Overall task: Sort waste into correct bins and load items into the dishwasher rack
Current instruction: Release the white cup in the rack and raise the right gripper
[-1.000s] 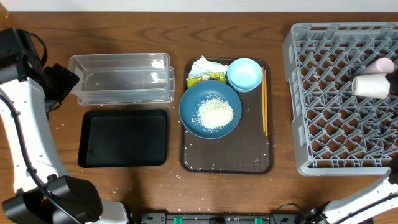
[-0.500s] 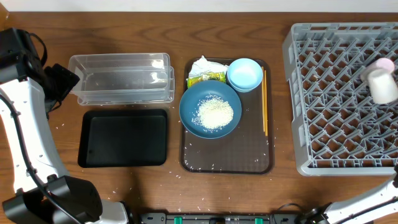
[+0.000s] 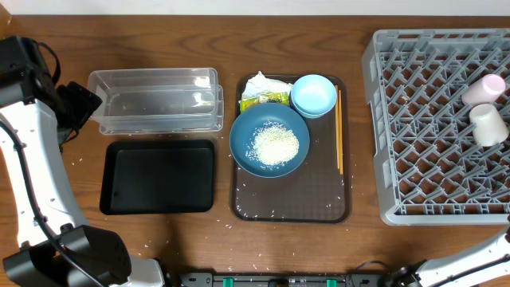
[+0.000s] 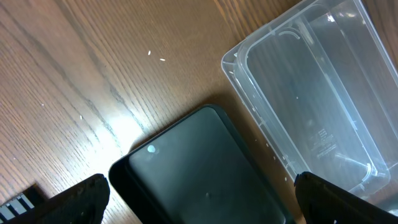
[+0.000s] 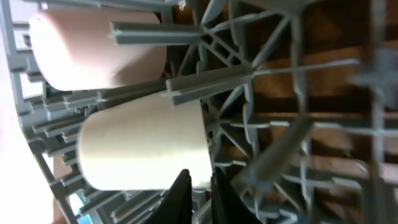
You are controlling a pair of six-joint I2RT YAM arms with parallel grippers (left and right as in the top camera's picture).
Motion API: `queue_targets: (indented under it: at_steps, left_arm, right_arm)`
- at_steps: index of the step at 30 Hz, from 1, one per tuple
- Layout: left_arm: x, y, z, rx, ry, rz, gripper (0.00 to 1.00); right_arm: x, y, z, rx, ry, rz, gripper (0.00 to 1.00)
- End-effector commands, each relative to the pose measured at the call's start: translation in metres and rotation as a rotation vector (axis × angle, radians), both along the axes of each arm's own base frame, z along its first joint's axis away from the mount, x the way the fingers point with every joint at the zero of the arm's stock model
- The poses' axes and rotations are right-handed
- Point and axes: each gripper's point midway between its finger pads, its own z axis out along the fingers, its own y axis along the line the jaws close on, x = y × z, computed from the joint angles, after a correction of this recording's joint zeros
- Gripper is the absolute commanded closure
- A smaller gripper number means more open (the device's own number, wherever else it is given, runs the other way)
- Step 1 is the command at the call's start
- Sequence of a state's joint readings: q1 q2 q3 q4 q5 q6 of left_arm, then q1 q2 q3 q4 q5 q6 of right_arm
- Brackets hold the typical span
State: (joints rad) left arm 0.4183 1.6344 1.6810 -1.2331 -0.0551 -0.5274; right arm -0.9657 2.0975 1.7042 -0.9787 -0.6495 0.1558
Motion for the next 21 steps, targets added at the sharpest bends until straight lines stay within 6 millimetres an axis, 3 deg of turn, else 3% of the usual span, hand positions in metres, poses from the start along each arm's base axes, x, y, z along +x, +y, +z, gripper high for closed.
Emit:
queue_targets:
  at_steps: [1,4,8,11,15,18,21]
  left_arm:
    - [-0.001,0.002,0.009,0.013,-0.023,0.013,0.02]
    - [-0.001,0.002,0.009,0.013,-0.023,0.014,0.02]
    - [-0.001,0.002,0.009,0.013,-0.023,0.014,0.02]
    - [-0.001,0.002,0.009,0.013,-0.023,0.014,0.02]
    - [-0.001,0.002,0.009,0.013,-0.023,0.014,0.02]
    - [-0.001,0.002,0.009,0.013,-0.023,0.014,0.02]
    - [-0.001,0.002,0.009,0.013,-0.023,0.014,0.02]
  right_arm:
    - [-0.008,-0.003,0.054,-0.112,-0.02,-0.055,0.84]
    - [0.0,0.012,0.083,-0.169,-0.059,-0.021,0.81]
    - [0.032,0.044,0.101,-0.234,-0.106,0.078,0.92]
    - [0.053,0.062,0.087,-0.318,-0.034,0.134,0.99]
    - [0.06,0.066,0.055,-0.434,0.175,0.068,0.99]
    - [0.074,0.081,0.034,-0.455,0.222,0.114,0.99]
    - [0.073,0.08,0.016,-0.477,0.295,0.089,0.99]
